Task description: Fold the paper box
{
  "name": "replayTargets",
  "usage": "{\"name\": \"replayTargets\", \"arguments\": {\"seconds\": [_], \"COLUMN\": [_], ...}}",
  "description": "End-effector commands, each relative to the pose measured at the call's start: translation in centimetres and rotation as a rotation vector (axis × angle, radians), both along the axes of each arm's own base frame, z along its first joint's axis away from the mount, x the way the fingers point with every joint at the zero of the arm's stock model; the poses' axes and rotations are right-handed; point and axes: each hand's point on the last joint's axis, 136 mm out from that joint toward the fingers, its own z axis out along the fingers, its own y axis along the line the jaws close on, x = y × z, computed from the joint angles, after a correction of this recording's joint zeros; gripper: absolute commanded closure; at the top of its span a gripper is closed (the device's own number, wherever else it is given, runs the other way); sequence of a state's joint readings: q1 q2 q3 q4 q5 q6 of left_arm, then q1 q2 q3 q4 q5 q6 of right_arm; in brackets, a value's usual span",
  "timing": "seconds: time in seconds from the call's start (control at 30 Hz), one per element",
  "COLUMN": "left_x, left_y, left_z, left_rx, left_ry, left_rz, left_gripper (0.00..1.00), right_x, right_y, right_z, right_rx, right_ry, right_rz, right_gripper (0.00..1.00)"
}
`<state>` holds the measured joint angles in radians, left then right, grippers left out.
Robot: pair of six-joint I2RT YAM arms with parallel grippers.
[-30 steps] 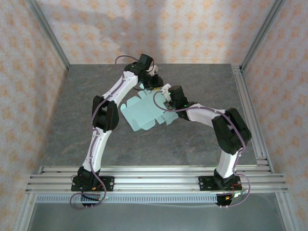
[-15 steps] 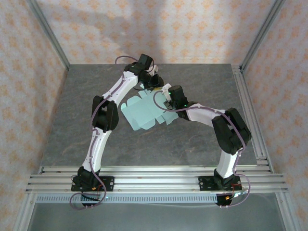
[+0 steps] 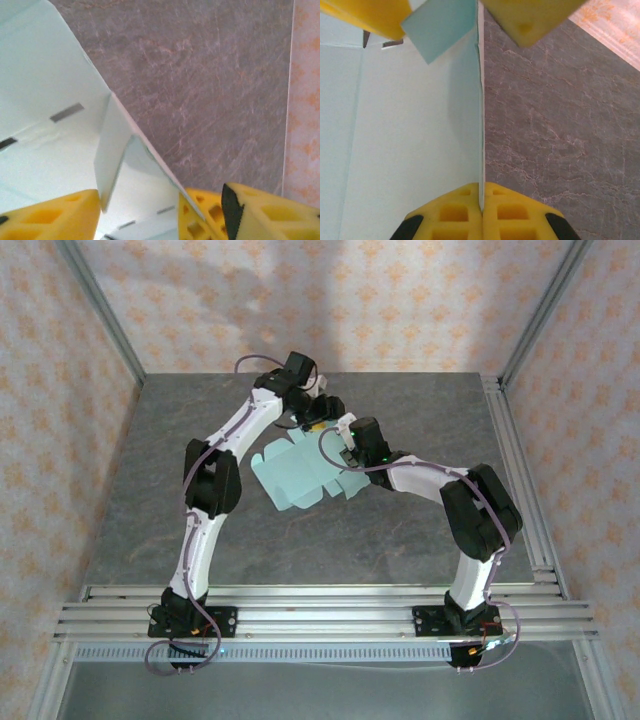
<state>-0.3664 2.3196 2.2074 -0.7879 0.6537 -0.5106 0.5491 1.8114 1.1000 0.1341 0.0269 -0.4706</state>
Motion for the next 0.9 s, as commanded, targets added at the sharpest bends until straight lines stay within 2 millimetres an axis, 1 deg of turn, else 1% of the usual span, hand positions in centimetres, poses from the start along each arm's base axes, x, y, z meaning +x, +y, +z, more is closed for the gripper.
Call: {"name": "replayTargets", "arguments": {"seconds": [0.0, 0.07, 0.13, 0.17, 0.23, 0.3, 0.37, 0.43, 0.53, 0.57, 0.67, 0.7, 0.73, 0.8, 0.87], "left_x": [-1.2, -1.8, -2.3, -2.5, -2.6, -2.7, -2.8, -3.0, -3.3, -3.5, -4.2, -4.6, -4.6, -4.2, -3.9], "left_y": [0.5, 1.8, 3.7, 4.9, 7.2, 9.4, 11.0, 12.2, 13.2, 13.2, 12.5, 12.1, 11.8, 12.0, 11.8], "left_z": [5.0, 5.8, 6.1, 6.4, 6.5, 6.9, 6.3, 5.0, 2.8, 2.1, 0.4, -0.7, -1.2, -2.6, -3.3], "left_rx": [0.008, 0.052, 0.119, 0.154, 0.195, 0.192, 0.199, 0.212, 0.210, 0.210, 0.203, 0.194, 0.189, 0.220, 0.220], "left_ry": [-0.122, -0.158, -0.188, -0.207, -0.245, -0.304, -0.344, -0.343, -0.305, -0.291, -0.253, -0.226, -0.218, -0.193, -0.201], "left_rz": [-0.015, 0.009, 0.045, 0.066, 0.119, 0.157, 0.155, 0.133, 0.063, 0.028, -0.098, -0.148, -0.183, -0.201, -0.239], "left_gripper": [0.25, 0.14, 0.04, 0.00, 0.00, 0.00, 0.00, 0.00, 0.00, 0.00, 0.01, 0.02, 0.02, 0.06, 0.08], "right_x": [0.3, 0.2, 0.1, 0.2, 0.0, -0.2, -0.3, -0.7, -0.8, -0.8, -1.1, -1.2, -1.3, -1.6, -1.7], "right_y": [0.2, 0.0, -0.2, -0.3, -0.6, -0.8, -1.0, -1.2, -1.7, -1.8, -1.8, -1.8, -1.6, -1.4, -1.3], "right_z": [0.4, 0.1, -0.2, -0.3, -0.6, -0.8, -0.9, -1.0, -0.9, -0.7, -0.2, 0.0, 0.2, 0.5, 0.7], "right_rx": [0.027, 0.034, 0.041, 0.047, 0.059, 0.077, 0.093, 0.113, 0.143, 0.154, 0.184, 0.200, 0.215, 0.256, 0.288], "right_ry": [0.015, 0.035, 0.061, 0.074, 0.109, 0.129, 0.148, 0.176, 0.199, 0.199, 0.192, 0.190, 0.193, 0.209, 0.221], "right_rz": [-0.027, -0.035, -0.040, -0.046, -0.052, -0.047, -0.040, -0.029, -0.026, -0.024, -0.002, 0.007, 0.018, 0.040, 0.058], "right_gripper": [1.00, 1.00, 1.00, 1.00, 1.00, 1.00, 1.00, 1.00, 1.00, 1.00, 1.00, 1.00, 1.00, 1.00, 1.00]}}
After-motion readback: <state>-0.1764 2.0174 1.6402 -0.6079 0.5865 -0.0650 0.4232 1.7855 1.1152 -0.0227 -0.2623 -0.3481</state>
